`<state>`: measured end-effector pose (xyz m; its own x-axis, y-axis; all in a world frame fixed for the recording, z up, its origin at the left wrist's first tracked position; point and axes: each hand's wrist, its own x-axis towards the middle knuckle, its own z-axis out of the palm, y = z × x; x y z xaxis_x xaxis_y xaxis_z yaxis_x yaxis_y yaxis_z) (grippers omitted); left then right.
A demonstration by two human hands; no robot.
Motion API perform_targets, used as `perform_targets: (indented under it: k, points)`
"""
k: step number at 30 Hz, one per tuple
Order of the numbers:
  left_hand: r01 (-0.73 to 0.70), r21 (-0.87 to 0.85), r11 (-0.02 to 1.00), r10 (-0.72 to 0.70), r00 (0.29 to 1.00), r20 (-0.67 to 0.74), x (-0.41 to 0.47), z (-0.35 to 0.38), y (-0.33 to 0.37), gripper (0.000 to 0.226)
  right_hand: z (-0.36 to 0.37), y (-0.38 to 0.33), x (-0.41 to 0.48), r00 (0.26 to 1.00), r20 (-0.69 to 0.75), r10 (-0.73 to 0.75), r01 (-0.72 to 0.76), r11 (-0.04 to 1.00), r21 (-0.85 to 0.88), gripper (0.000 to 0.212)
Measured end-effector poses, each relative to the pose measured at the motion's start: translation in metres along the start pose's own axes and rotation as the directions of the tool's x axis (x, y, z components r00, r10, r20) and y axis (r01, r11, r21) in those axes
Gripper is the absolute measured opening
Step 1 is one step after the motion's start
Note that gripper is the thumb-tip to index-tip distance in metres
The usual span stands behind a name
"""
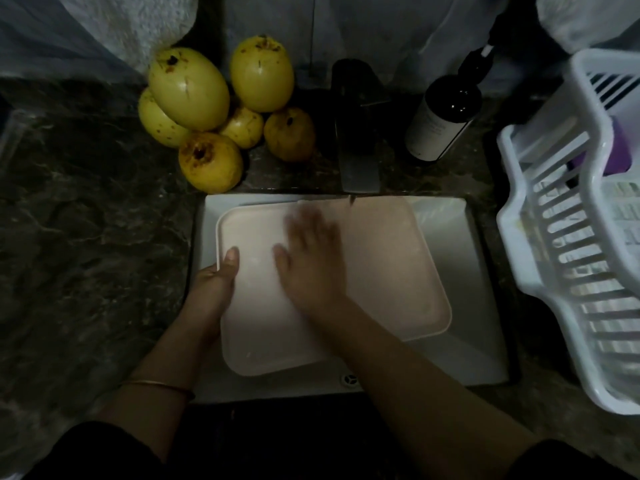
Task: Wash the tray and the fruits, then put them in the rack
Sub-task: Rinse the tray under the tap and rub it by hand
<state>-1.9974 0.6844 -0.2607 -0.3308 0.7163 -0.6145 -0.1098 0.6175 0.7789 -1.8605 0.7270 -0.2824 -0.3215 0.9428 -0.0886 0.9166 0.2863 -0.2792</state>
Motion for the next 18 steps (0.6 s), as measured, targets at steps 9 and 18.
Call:
perform_targets:
  k: [9, 18]
  points:
    - [0.026, 0.0, 1.0, -0.026, 1.0, 0.005, 0.0, -0.005, -0.003, 0.04, 0.009, 0.052, -0.042, 0.953, 0.07, -0.296, 0.299, 0.954, -0.031, 0.057]
    - [0.028, 0.021, 0.999, -0.027, 0.999, -0.042, 0.008, -0.007, -0.004, 0.042, -0.025, 0.133, -0.046, 0.928, -0.212, 0.306, -0.33, 0.94, -0.09, 0.055]
